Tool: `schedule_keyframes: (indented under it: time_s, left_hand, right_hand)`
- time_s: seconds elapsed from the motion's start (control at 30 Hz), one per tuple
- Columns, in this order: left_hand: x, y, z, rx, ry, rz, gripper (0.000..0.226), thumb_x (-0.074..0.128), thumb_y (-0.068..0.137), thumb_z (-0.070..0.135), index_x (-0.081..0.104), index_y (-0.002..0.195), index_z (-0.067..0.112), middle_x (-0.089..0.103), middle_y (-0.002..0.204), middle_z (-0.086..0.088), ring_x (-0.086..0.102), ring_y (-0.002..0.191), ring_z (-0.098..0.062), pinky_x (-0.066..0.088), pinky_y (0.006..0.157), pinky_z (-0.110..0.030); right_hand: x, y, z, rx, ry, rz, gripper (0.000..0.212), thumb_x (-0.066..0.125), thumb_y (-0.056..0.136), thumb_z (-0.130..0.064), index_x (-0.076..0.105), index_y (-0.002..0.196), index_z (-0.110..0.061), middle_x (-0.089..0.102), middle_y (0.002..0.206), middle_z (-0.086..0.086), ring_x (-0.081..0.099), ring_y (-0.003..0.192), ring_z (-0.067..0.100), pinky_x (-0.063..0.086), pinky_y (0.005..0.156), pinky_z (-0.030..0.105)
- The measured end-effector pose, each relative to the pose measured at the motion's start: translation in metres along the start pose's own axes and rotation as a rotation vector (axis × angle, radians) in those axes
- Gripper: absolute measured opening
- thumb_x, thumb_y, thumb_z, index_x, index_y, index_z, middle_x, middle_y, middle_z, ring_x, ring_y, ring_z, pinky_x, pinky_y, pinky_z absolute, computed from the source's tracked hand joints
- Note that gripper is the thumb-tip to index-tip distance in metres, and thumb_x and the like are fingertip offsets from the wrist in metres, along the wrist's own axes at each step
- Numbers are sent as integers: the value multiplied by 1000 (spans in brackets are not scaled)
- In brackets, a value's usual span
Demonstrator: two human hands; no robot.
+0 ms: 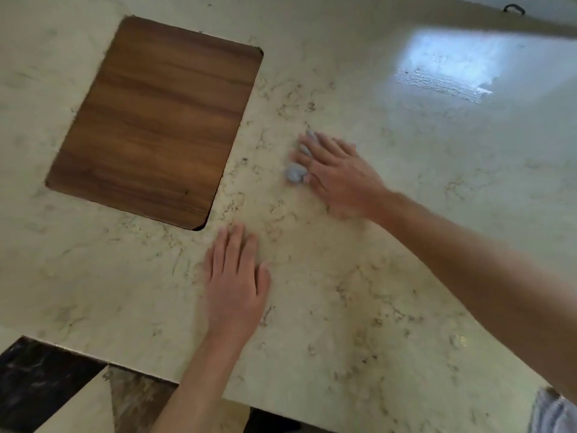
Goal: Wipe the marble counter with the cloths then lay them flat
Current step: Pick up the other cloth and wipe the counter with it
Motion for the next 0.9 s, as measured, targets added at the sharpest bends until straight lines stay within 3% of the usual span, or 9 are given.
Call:
schedule_keyframes:
  time_s: [0.07, 0.17, 0.33, 0.5, 0.57, 0.67, 0.77, 0.83, 0.9]
  left_hand:
    - [0, -13, 1, -47, 42, -27, 51, 41, 99, 30, 46, 147, 12, 38, 160, -11, 28, 151, -33, 21, 121, -51]
    - [-4, -51, 0, -116, 27, -18, 49, 42, 98, 29, 51, 143, 11, 40, 159, -13, 29, 150, -33, 21, 121, -50]
    - [-4, -126, 17, -49, 42, 75, 32, 45, 97, 27, 58, 123, 14, 52, 141, -20, 48, 131, -38, 35, 109, -47]
    - [4, -141, 27, -31, 135, 60, 39, 44, 94, 25, 57, 130, 19, 51, 137, -21, 50, 129, -39, 33, 111, -47]
    - [4, -138, 29, -21, 158, 51, 42, 42, 96, 25, 54, 135, 20, 49, 140, -20, 47, 132, -38, 28, 116, -45]
    - [6, -138, 29, -40, 157, 25, 44, 47, 92, 21, 54, 136, 19, 49, 140, -20, 45, 134, -39, 26, 117, -45]
    - [3, -134, 38, -54, 55, 24, 40, 51, 90, 14, 56, 130, 14, 53, 140, -17, 44, 136, -34, 33, 114, -46]
    - [4, -133, 60, 18, -7, 16, 35, 53, 90, 13, 56, 125, 11, 52, 140, -13, 46, 134, -31, 35, 113, -44]
    - [11, -133, 92, 128, -48, 0, 35, 58, 88, 16, 56, 123, 10, 50, 133, -11, 53, 121, -32, 40, 107, -42]
  right_hand:
    - [-9, 34, 20, 131, 18, 17, 59, 19, 104, -41, 40, 153, -16, 30, 164, 14, 23, 152, 39, 22, 121, 55]
    - [-10, 48, -31, 105, 29, 134, 50, 32, 105, -34, 47, 148, -14, 35, 161, 15, 25, 152, 39, 19, 120, 54]
    - [16, -43, -198, -443, 245, 59, 43, 50, 104, -28, 53, 146, -18, 39, 161, 9, 24, 153, 33, 14, 124, 48]
    - [23, -50, -207, -688, 198, 4, 44, 52, 104, -33, 53, 147, -20, 41, 160, 6, 29, 152, 28, 16, 125, 44]
    - [13, -15, -163, -588, 147, 52, 45, 54, 103, -33, 53, 146, -19, 44, 158, 6, 32, 150, 30, 24, 123, 48]
    - [2, 35, -99, -315, 109, 55, 49, 34, 106, -34, 47, 150, -16, 39, 160, 10, 29, 151, 33, 26, 121, 53]
    - [6, 33, -117, -162, 174, 98, 53, 35, 101, -29, 47, 150, -17, 39, 160, 10, 27, 152, 32, 19, 123, 54]
    - [15, -2, -174, -302, 239, 87, 51, 51, 99, -24, 50, 149, -18, 41, 160, 8, 27, 152, 31, 12, 124, 49]
    - [22, -56, -236, -645, 288, 31, 44, 53, 100, -25, 57, 143, -18, 47, 156, 6, 33, 150, 33, 17, 123, 50]
Point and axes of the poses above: each hand's wrist, its own y-axis towards the middle knuckle, its own x-axis out of the palm, z = x × y, the point moved 10 cm from there along y, towards the middle knuckle
